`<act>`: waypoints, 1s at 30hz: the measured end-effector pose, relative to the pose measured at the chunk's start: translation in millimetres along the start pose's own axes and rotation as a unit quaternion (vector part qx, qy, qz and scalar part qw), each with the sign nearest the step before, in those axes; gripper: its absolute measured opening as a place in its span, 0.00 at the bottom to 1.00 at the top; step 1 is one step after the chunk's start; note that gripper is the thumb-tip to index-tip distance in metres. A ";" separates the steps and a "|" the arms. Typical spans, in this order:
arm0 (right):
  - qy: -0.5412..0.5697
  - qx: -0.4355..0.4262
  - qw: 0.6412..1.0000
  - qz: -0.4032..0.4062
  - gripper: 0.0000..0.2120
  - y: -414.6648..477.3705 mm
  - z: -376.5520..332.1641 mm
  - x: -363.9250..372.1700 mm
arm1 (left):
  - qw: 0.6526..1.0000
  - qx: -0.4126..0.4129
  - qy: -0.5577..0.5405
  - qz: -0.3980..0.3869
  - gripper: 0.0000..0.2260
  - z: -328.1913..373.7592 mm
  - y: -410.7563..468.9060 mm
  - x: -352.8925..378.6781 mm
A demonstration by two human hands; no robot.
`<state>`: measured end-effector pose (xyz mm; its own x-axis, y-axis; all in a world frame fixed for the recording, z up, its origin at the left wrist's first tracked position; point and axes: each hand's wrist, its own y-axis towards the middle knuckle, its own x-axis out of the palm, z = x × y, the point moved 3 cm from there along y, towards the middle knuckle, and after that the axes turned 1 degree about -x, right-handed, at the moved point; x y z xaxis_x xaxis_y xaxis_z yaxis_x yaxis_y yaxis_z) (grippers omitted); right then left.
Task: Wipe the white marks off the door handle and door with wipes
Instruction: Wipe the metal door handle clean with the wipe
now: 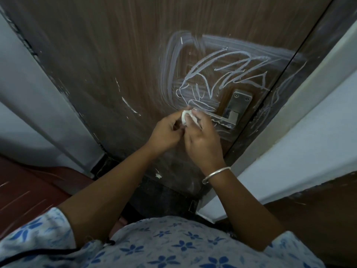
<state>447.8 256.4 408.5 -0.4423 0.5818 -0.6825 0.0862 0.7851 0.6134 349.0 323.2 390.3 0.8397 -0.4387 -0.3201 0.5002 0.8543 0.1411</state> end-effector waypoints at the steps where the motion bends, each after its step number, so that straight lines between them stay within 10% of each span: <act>1: 0.021 0.014 1.000 0.005 0.14 0.4 0.7 0.7 | 1.000 -0.007 -0.006 0.005 0.28 -3.2 0.3 -1.8; 10: -0.223 -0.102 0.968 0.057 0.04 10.1 13.7 -13.4 | 0.999 -0.014 -0.013 -0.030 0.31 -1.6 2.1 -0.6; 30: -0.203 -0.112 0.969 0.083 0.03 8.4 14.6 -19.5 | 1.000 0.003 0.003 -0.030 0.33 1.7 2.3 0.9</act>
<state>470.2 254.7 421.1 -0.0476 0.7673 -0.6395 -0.0898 0.6344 0.7678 351.2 324.2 392.0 0.8069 -0.4868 -0.3345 0.5506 0.8249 0.1278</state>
